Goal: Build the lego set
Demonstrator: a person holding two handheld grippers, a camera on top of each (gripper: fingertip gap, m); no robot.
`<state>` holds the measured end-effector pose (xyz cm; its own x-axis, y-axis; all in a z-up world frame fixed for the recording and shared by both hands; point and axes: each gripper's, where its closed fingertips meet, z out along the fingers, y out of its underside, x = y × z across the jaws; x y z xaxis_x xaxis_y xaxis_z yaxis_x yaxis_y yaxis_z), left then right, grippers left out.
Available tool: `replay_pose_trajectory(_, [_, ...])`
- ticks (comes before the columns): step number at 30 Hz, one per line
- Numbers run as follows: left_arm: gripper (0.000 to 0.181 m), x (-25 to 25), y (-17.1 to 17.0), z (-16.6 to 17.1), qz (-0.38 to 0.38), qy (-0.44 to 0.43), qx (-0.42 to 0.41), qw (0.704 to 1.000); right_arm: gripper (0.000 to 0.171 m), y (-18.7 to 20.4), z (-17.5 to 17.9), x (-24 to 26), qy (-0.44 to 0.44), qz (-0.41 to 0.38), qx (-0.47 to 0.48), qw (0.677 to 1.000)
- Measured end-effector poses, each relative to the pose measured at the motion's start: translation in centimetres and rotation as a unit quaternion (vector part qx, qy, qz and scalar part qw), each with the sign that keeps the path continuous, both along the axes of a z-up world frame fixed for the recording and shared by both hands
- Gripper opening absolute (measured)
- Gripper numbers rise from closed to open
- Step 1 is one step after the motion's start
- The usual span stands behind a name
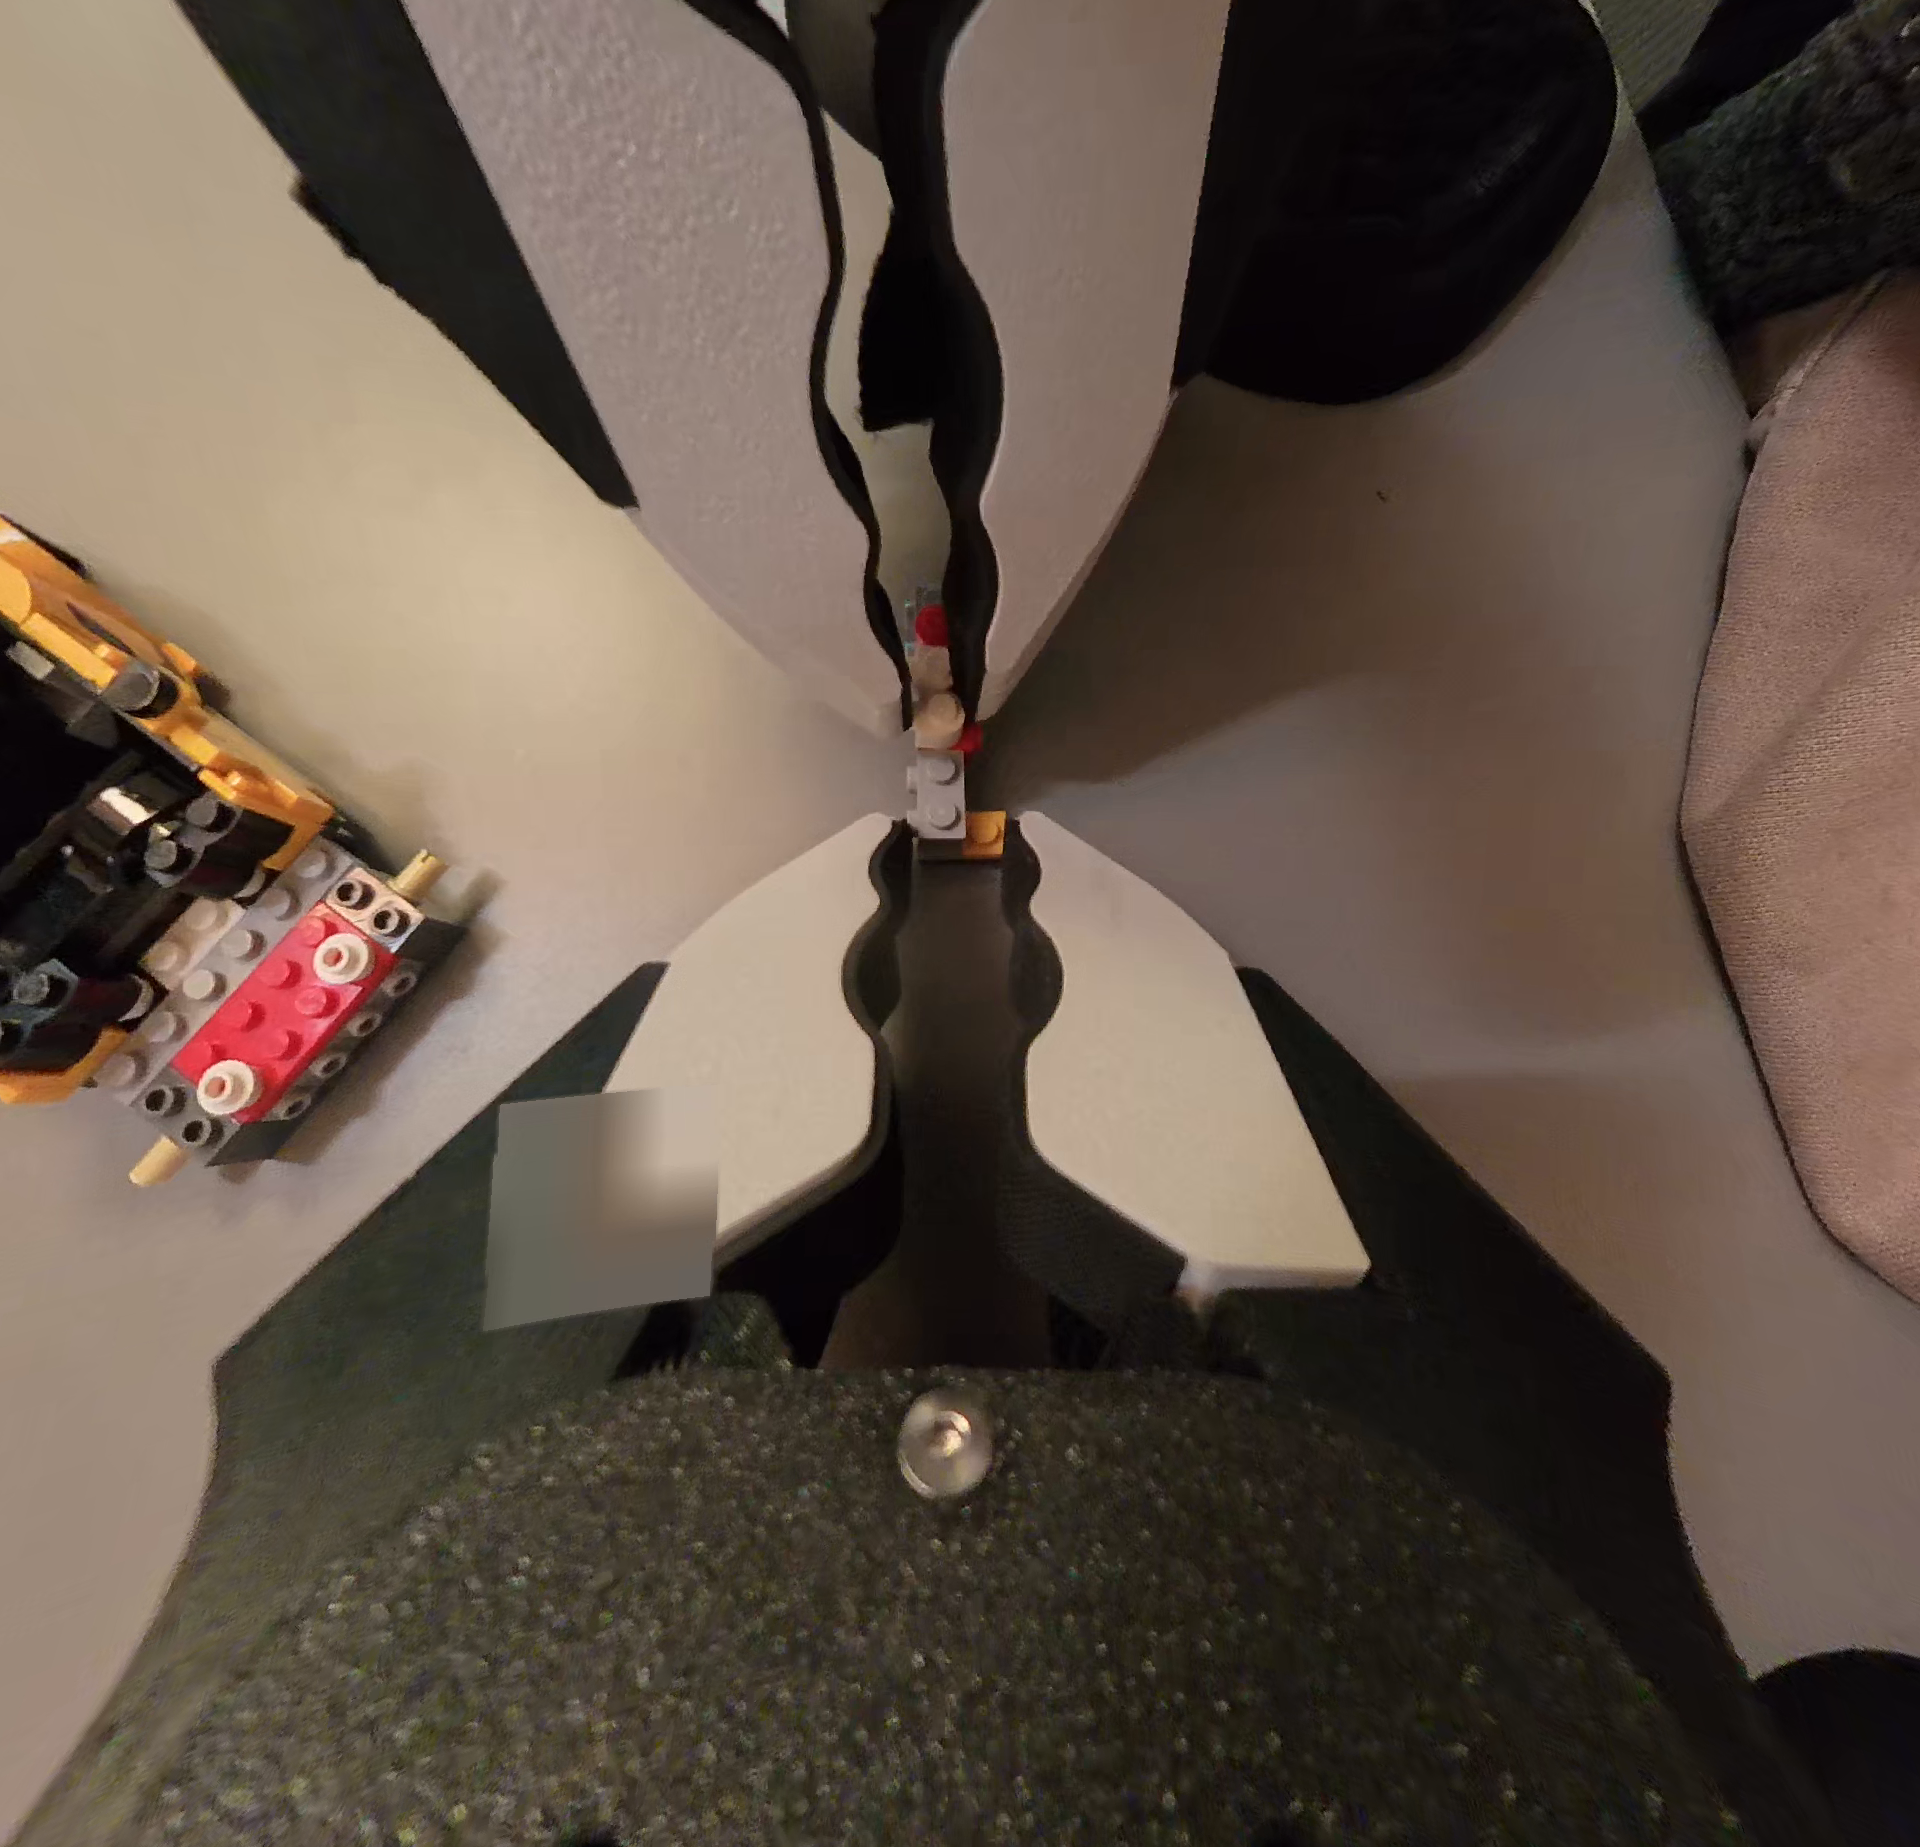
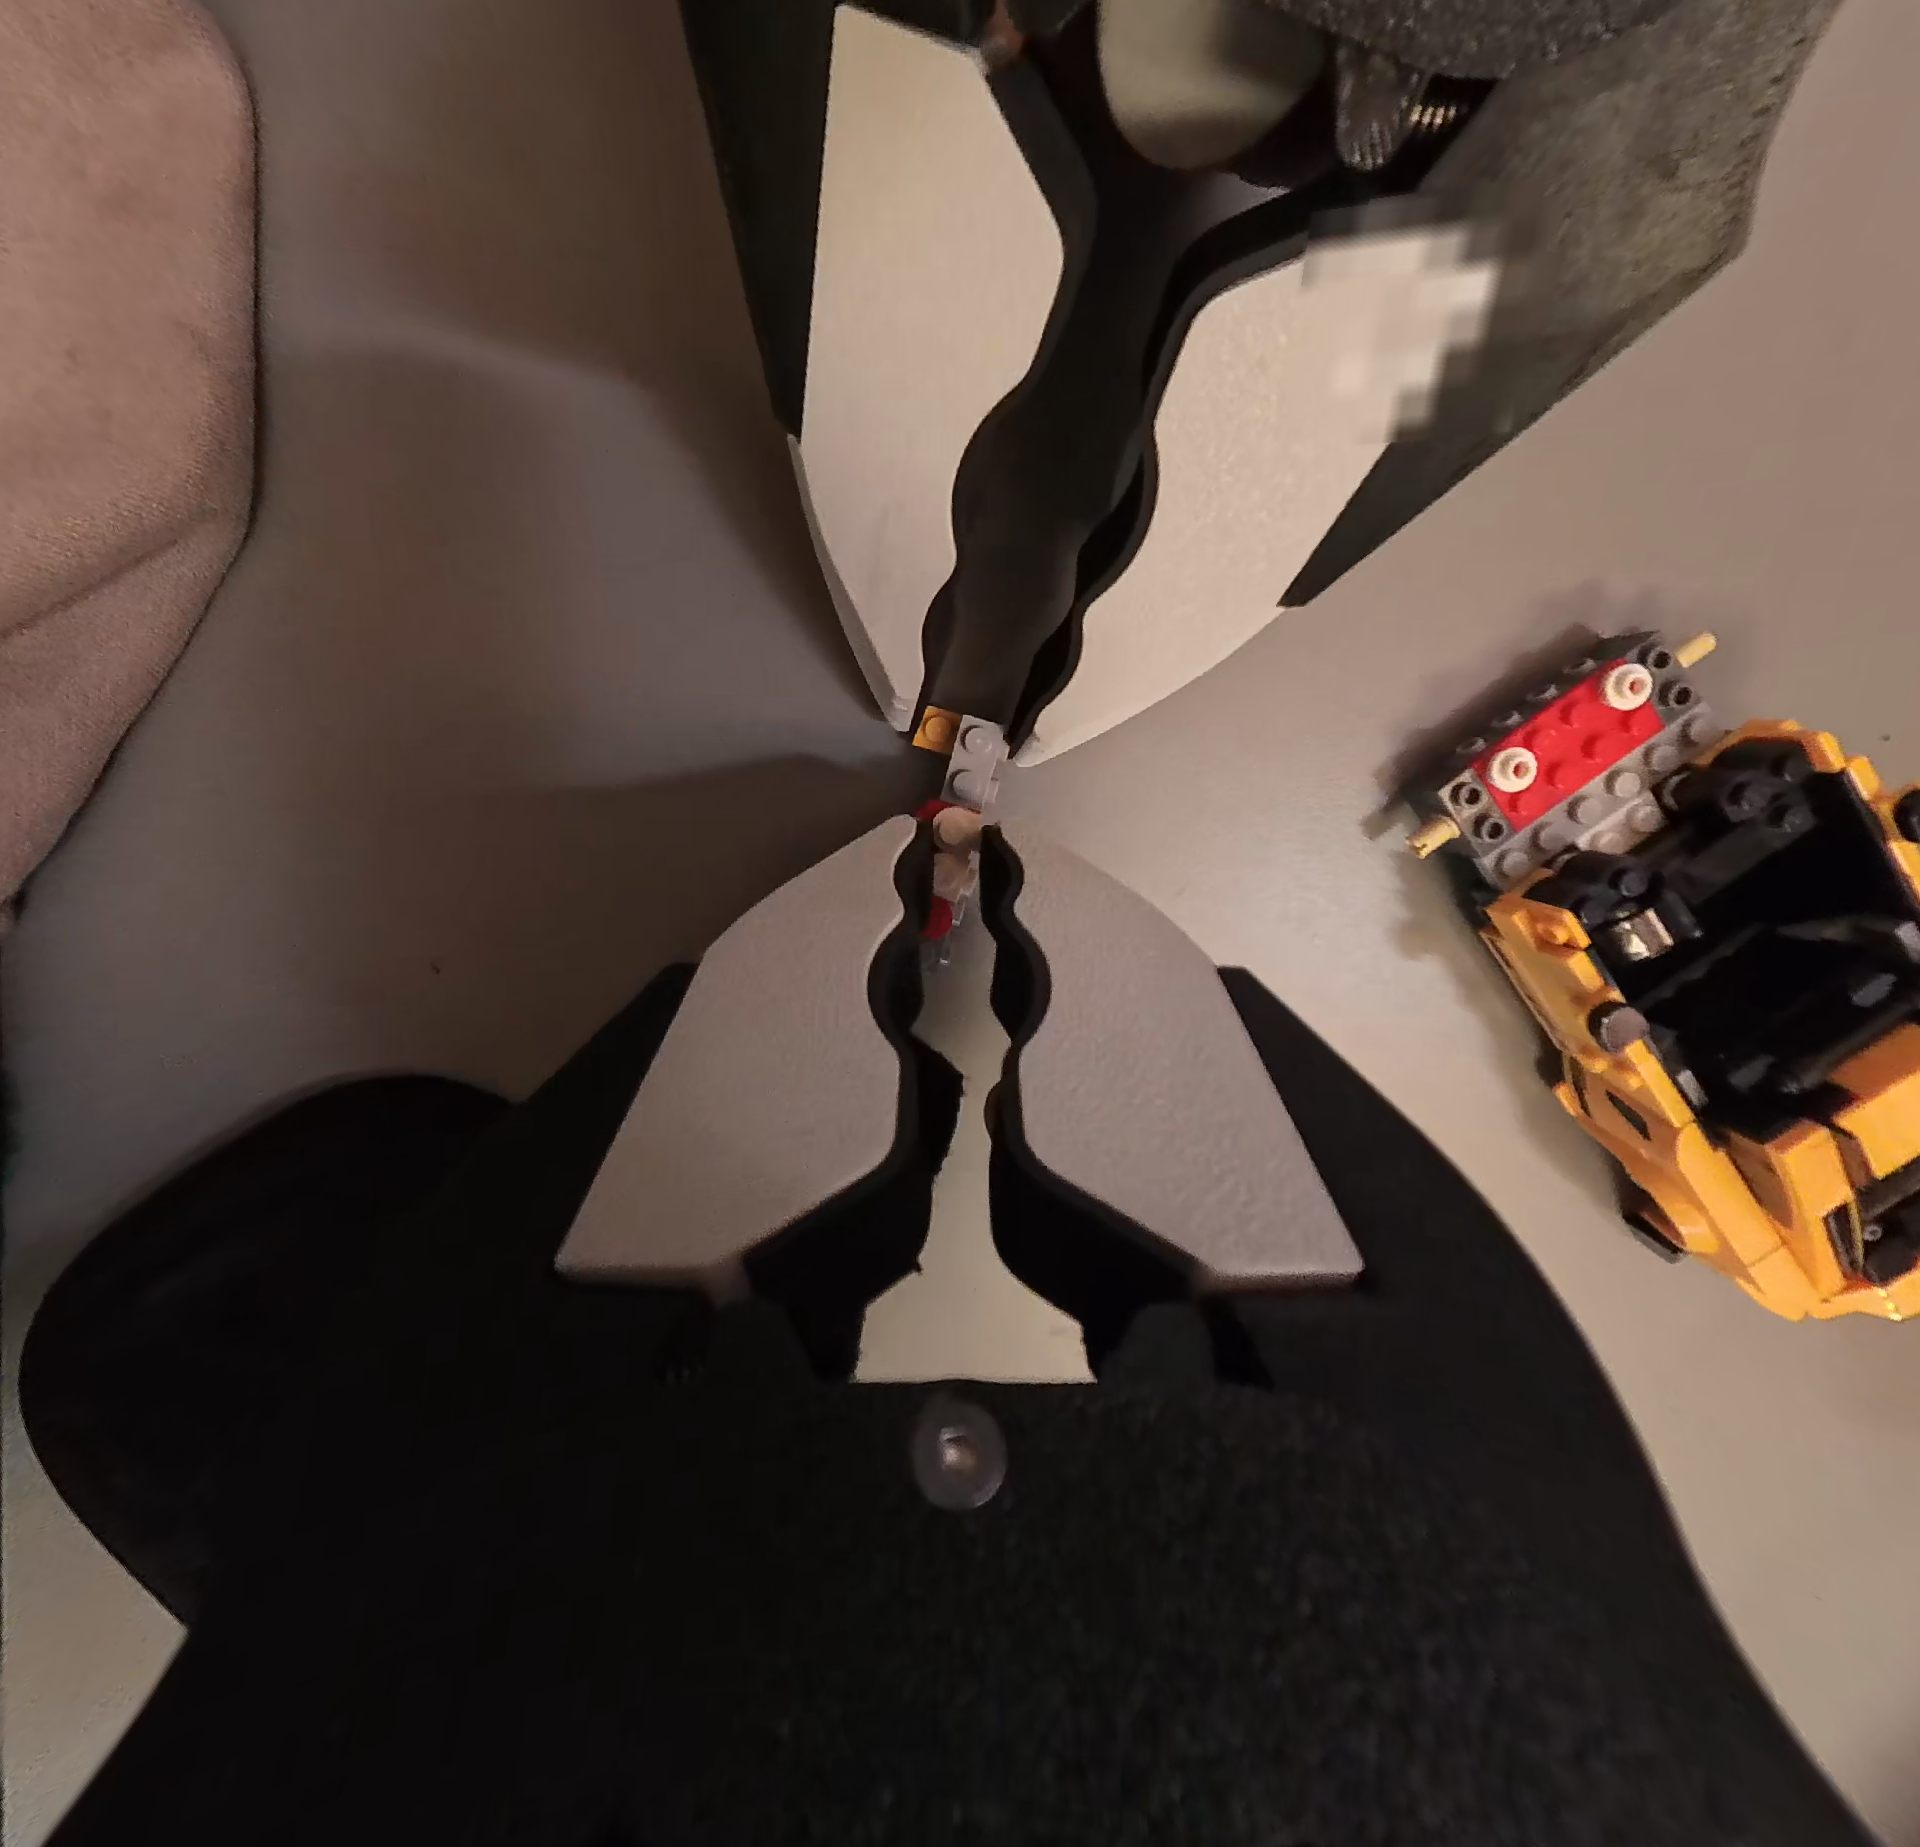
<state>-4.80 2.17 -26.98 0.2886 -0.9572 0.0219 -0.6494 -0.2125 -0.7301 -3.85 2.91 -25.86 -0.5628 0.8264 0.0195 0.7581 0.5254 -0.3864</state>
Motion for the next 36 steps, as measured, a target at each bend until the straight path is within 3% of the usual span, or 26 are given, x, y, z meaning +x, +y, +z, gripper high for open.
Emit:
replay_pose_trajectory(9, [0.017, 0.03, -0.06, 0.01, -0.001, 0.000, -0.003, 1.000, 0.008, -0.06, 0.00, 0.00, -0.005, 0.029, 0.005, 1.000])
replay_pose_trajectory(24, [0.017, -0.11, 0.08, 0.06, 0.012, -0.004, -0.016, 1.000, 0.009, 0.25, 0.20, 0.48, -0.004, -0.106, -0.021, 0.994])
replay_pose_trajectory(36, [0.010, 0.15, 0.42, 0.57, 0.020, -0.028, -0.015, 0.999, 0.008, 0.11, 0.20, 0.59, 0.013, -0.064, -0.001, 0.998])
